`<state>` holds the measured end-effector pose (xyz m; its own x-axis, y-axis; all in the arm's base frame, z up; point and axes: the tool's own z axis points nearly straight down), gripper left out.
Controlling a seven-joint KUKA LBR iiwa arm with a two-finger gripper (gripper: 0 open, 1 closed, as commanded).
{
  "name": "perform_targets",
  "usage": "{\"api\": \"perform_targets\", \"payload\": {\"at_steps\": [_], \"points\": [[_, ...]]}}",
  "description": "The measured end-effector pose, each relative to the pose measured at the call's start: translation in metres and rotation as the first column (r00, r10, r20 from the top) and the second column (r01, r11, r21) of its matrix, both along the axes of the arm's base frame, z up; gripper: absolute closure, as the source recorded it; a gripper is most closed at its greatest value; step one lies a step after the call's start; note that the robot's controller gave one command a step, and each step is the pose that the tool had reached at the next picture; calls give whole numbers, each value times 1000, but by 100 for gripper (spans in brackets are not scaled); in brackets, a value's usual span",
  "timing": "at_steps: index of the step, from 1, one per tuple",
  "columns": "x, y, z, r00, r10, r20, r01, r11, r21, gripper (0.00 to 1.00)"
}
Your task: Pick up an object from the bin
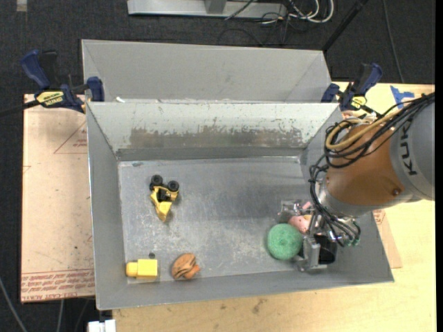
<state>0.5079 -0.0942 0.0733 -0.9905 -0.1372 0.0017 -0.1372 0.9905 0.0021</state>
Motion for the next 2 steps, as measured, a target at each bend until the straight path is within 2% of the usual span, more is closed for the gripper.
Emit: {"api": "perform_targets", "payload": {"at_steps": [1, 2], "points": [[1, 2, 27, 995, -102, 5, 102, 995, -1, 0], [-10, 16, 6, 977, 215, 5, -215, 977, -1, 0]]}}
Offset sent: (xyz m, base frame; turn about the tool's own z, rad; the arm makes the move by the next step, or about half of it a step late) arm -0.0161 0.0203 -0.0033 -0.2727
